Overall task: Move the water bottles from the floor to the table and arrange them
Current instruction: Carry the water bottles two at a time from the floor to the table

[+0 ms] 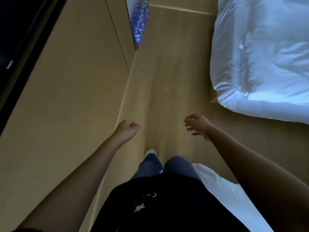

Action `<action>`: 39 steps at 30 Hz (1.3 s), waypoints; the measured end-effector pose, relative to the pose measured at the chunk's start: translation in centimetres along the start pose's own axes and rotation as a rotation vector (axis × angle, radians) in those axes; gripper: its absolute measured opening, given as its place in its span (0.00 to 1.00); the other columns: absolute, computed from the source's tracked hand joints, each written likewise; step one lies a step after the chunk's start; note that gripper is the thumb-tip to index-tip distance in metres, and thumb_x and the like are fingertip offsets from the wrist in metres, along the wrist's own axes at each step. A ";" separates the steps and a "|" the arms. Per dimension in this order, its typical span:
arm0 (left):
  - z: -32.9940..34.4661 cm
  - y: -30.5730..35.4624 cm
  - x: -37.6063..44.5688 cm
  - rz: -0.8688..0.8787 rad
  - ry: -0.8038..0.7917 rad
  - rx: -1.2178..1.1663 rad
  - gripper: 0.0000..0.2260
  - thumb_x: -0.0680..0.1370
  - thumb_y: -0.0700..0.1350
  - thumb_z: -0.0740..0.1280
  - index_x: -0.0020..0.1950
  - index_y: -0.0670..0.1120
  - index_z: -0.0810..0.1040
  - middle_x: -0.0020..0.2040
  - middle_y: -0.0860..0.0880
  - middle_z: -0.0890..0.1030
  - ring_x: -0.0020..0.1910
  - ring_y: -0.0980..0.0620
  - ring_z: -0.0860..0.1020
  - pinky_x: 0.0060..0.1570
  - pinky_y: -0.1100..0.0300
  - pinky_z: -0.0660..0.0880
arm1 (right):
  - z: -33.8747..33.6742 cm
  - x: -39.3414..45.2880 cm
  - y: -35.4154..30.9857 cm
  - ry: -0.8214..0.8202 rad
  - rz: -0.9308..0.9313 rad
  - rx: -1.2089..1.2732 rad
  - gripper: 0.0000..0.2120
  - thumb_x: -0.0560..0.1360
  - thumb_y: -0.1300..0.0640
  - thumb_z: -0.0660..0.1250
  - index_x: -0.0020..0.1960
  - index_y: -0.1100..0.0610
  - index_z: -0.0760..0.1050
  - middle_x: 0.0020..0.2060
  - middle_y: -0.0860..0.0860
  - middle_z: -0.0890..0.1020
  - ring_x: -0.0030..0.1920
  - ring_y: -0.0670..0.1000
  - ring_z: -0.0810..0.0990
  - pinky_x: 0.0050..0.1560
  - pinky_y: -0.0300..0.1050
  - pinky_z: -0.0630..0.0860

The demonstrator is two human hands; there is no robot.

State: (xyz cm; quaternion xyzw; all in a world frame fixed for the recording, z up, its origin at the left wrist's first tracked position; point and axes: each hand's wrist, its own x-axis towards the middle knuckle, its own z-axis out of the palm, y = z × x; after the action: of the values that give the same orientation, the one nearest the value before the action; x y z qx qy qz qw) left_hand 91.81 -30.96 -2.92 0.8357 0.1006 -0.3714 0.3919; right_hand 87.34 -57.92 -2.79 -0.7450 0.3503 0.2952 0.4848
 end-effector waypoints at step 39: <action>-23.3 67.4 74.5 0.010 0.076 0.164 0.11 0.80 0.48 0.63 0.57 0.43 0.78 0.50 0.48 0.77 0.49 0.52 0.74 0.48 0.62 0.67 | -42.1 68.4 -71.0 -0.124 -0.278 -0.458 0.19 0.81 0.50 0.61 0.68 0.58 0.71 0.59 0.57 0.78 0.52 0.52 0.76 0.50 0.44 0.70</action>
State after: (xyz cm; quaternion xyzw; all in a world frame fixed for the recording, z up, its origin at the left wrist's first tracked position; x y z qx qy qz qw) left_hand 187.78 -68.46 -6.21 0.8789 0.0805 -0.3446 0.3197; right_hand 188.64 -92.98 -4.52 -0.8567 0.1383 0.3424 0.3601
